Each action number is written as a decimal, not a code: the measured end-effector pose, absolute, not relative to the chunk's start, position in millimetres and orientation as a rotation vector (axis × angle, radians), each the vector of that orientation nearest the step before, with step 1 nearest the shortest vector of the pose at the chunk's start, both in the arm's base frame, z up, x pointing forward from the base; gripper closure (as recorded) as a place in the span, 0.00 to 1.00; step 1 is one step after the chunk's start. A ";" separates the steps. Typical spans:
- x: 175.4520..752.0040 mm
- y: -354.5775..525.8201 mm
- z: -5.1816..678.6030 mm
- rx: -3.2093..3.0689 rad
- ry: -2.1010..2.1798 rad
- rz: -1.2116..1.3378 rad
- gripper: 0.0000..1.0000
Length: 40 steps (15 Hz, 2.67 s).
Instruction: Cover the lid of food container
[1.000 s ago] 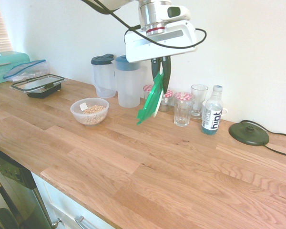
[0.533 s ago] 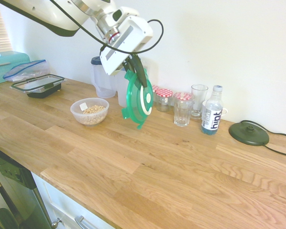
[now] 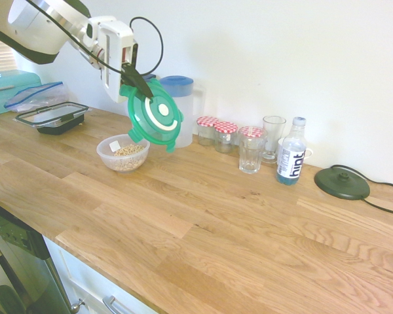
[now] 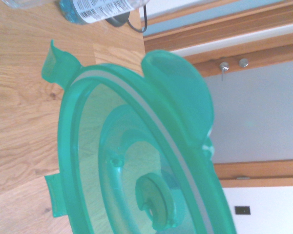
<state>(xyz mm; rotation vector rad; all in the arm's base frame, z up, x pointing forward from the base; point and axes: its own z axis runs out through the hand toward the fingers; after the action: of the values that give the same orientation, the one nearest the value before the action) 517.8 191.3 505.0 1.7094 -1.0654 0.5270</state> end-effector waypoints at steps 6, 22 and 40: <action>526.4 274.2 467.0 1.649 -0.933 0.619 1.00; 531.6 338.8 385.1 1.525 -0.808 0.649 1.00; 531.1 372.6 358.4 1.617 -0.776 0.617 0.00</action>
<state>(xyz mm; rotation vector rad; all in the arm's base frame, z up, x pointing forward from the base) 531.1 372.6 358.4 1.6169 -0.7756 0.6172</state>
